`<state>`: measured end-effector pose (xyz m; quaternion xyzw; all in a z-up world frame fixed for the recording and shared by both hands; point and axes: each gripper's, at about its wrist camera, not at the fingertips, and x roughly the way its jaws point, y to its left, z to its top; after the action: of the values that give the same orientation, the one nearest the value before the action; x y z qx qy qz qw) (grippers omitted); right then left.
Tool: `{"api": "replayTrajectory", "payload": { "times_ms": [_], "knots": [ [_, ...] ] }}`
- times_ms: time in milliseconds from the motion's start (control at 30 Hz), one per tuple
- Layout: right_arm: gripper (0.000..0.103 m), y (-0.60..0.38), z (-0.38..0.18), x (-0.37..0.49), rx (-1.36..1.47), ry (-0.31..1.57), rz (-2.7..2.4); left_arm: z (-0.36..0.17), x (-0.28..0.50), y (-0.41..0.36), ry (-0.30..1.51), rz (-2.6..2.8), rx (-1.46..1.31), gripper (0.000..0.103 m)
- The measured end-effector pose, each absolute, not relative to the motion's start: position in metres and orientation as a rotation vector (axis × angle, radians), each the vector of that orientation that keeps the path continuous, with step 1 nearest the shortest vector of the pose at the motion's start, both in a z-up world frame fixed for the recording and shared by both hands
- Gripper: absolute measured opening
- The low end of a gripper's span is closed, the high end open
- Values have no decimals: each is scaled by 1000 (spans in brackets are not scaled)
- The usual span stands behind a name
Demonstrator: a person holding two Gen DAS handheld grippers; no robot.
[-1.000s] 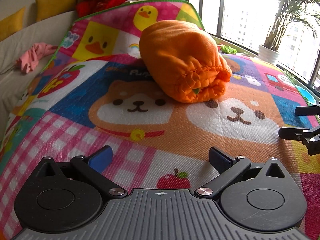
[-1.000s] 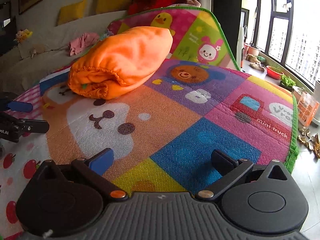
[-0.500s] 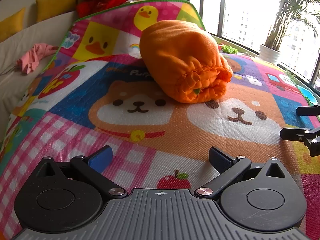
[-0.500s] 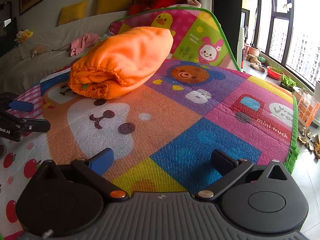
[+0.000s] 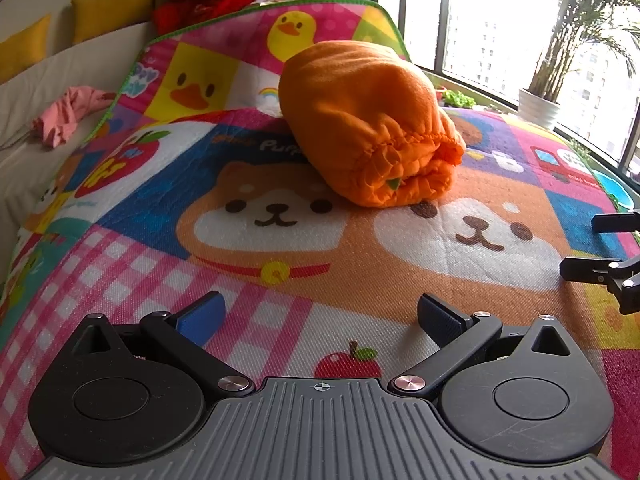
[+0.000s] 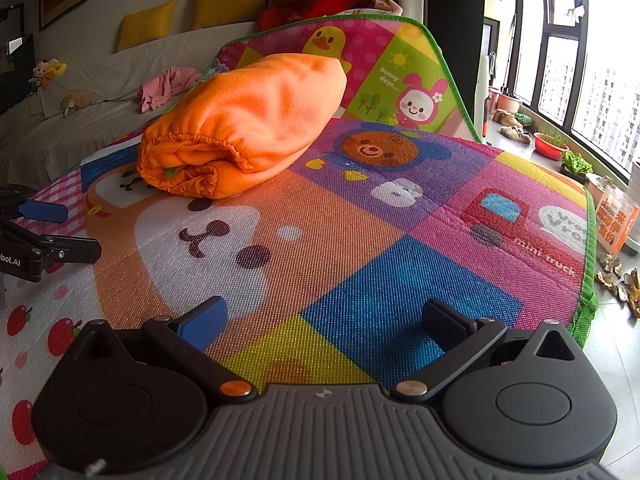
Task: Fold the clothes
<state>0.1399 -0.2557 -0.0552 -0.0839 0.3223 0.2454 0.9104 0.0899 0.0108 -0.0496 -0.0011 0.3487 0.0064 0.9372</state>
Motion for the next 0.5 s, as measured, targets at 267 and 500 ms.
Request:
{"api": "replayTrajectory", "payload": {
  "times_ms": [267,500],
  "knots": [
    [103,-256,-55,140,-173,664,507,-49,86,9,691,29,8,103],
    [103,-256,-55,140,-173,664,507,-47,80,3,644,17,49,103]
  ]
}}
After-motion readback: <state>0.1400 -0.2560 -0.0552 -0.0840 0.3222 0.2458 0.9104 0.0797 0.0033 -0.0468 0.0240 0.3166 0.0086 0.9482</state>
